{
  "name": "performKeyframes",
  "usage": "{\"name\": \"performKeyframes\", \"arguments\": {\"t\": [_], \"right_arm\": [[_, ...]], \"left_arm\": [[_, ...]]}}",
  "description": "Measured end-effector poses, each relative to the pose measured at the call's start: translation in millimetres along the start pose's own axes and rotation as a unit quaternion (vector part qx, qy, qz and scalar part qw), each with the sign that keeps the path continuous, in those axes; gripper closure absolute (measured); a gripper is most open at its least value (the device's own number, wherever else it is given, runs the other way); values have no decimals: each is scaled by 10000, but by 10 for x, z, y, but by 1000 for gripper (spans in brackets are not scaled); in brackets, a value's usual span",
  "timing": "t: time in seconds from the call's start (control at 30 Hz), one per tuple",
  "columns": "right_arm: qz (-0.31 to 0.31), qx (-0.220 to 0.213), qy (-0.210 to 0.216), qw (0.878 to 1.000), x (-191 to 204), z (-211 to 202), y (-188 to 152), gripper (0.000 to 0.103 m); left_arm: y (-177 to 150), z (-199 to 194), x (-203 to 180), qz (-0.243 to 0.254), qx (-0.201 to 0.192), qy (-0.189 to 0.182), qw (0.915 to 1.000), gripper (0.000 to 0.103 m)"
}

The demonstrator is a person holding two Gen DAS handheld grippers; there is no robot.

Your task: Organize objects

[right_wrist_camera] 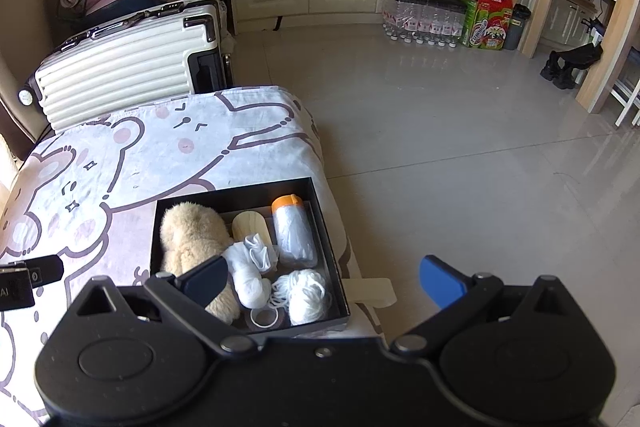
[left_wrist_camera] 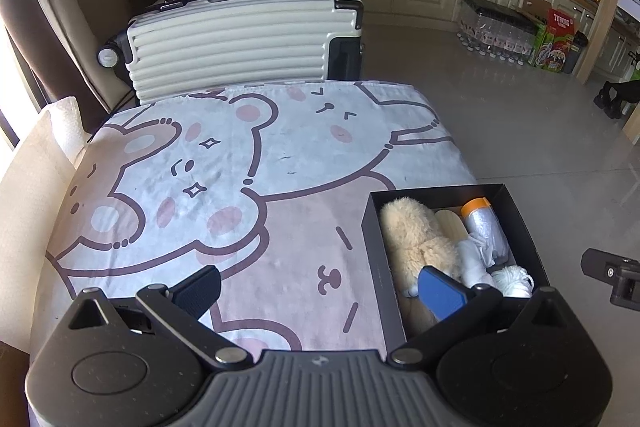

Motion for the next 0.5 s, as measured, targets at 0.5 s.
{"name": "performKeyframes", "arguments": {"t": [0.5], "right_arm": [[-49, 3, 31, 10000, 23, 31, -1, 0]], "left_arm": [[-7, 46, -2, -43, 41, -29, 10000, 0]]}}
Point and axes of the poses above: each gripper's, at about its wrist camera, not at the fingertips, and z roughly the way its jaws point, x to its left, y to its top, the point moved 8 cm from there along z, roughly the way its jaws point, and after that the axes turned 11 degrees about -y, right-handed, at the moved point
